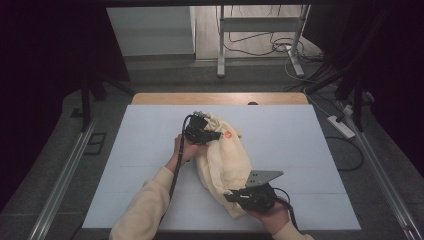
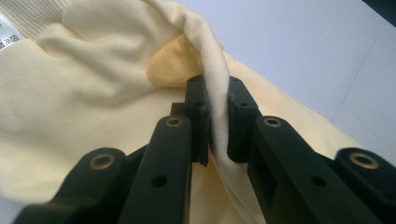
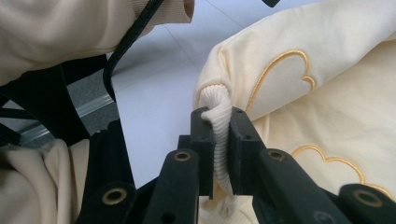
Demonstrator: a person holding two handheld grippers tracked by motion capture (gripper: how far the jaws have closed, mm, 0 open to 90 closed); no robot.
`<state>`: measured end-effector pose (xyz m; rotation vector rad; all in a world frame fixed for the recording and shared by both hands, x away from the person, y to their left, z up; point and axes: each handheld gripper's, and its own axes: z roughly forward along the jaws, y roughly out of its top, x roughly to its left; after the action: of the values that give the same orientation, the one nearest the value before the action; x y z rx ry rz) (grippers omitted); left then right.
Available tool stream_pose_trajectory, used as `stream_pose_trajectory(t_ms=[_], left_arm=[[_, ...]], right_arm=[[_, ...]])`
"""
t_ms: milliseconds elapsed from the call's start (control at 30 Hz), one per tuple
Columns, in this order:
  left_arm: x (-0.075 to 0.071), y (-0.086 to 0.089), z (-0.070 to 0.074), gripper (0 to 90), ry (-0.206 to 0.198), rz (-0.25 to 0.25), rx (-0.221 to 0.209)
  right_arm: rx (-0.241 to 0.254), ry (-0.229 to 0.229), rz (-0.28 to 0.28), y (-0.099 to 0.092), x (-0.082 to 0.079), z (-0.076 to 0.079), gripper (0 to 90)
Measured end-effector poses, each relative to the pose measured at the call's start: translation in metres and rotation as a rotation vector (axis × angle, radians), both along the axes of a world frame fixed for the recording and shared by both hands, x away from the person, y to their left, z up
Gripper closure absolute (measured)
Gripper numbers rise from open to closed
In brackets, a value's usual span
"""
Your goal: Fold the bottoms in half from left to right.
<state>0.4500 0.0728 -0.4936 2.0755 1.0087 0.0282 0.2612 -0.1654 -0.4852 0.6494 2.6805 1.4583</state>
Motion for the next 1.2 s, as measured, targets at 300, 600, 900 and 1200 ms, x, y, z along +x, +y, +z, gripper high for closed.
stream_pose_trajectory(t_ms=[300,600,900,1200], left_arm=[[0.003,-0.009,-0.005,80.9,0.009,0.000,0.014],[0.006,-0.013,-0.010,80.5,0.016,0.007,0.021],[0.007,-0.018,-0.012,80.5,0.016,0.014,0.026],[0.009,-0.025,-0.016,80.1,0.018,0.019,0.036]], right_arm=[[0.002,0.000,-0.027,-0.010,0.001,0.000,82.2],[-0.014,0.007,-0.057,-0.020,0.002,-0.003,82.3],[-0.028,0.013,-0.085,-0.031,0.005,-0.006,82.5],[-0.040,0.022,-0.107,-0.039,0.005,-0.009,82.7]])
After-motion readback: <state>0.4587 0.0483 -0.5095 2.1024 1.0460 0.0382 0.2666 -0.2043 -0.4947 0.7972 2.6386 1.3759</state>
